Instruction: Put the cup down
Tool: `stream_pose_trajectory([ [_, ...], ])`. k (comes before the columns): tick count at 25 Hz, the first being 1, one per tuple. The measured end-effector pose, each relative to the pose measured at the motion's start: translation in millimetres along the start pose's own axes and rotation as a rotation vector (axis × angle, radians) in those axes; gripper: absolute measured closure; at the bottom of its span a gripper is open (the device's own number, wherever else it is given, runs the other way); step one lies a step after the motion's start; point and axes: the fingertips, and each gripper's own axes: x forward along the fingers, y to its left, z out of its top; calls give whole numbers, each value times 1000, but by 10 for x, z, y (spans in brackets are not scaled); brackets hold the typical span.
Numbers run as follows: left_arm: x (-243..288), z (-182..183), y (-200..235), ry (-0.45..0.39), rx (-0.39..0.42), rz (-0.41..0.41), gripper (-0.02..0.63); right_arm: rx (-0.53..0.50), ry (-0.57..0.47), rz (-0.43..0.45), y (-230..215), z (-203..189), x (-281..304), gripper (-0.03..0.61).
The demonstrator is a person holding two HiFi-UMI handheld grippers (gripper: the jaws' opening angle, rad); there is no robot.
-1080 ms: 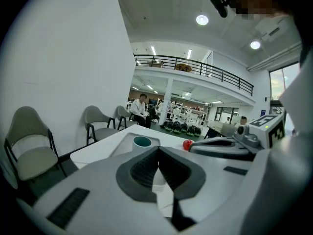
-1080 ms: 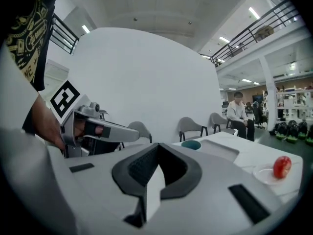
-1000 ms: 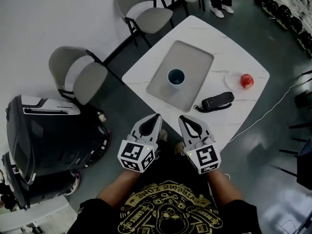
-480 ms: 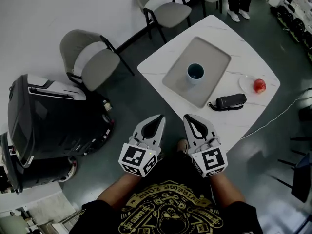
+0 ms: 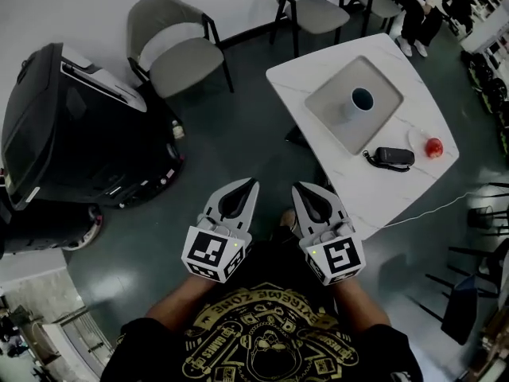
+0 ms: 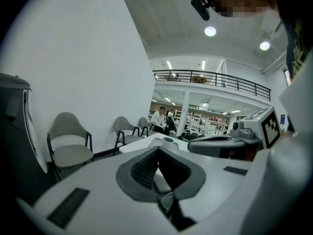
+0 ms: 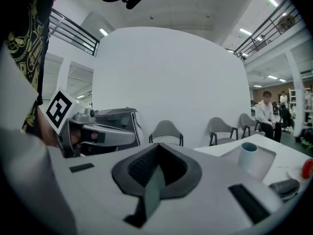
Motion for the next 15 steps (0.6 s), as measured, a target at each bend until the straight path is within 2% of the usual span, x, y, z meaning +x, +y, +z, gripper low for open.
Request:
stream_pose_trajectory([
  [4, -542, -94, 182, -27, 1, 29, 604, -19, 30, 23, 570, -53, 6, 572],
  [8, -1017, -177, 332, -39, 15, 47, 604, -54, 18, 94, 1183, -132, -2, 572],
  [15, -1455, -359, 326, -17, 29, 13, 604, -77, 58, 133, 1827, -307, -159, 572],
])
